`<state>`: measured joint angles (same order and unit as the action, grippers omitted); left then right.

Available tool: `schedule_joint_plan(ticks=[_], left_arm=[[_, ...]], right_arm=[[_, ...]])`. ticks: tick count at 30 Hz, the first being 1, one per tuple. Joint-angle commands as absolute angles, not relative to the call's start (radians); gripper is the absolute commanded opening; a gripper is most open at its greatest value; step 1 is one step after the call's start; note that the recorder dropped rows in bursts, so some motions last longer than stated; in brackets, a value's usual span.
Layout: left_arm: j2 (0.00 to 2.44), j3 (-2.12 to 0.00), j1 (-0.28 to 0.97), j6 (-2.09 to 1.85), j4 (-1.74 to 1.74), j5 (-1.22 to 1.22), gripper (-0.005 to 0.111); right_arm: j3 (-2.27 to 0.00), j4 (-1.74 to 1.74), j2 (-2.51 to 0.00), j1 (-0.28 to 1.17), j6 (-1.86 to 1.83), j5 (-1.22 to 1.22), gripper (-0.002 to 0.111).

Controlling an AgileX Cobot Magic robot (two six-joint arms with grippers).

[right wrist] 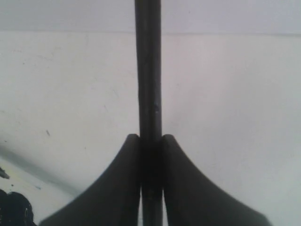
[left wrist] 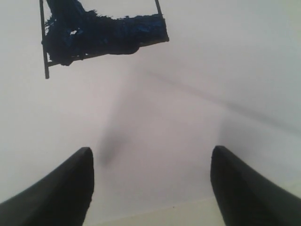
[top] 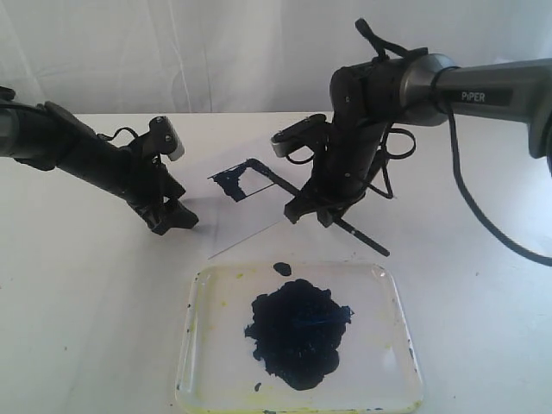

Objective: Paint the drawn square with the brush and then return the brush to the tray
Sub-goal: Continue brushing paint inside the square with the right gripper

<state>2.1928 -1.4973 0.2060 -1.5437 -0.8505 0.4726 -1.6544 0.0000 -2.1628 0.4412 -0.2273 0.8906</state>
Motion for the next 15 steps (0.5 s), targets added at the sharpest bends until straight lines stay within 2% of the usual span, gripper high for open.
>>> schedule_joint_plan(ticks=[1,6,15], left_arm=[[2.224,-1.478,0.211,-1.574,-0.753,0.497,0.072],[2.224,-1.478,0.211,-1.574,-0.753,0.497,0.072],[2.224,-1.478,0.211,-1.571,-0.753,0.498,0.072]], right_arm=[[-1.708,-0.008,-2.185,0.436,-0.225,0.919,0.000],[-1.786,-0.008,-2.223,0.436,-0.225,1.012,0.000],[-1.849,0.000,-2.278,0.436,-0.222,1.028,0.000]])
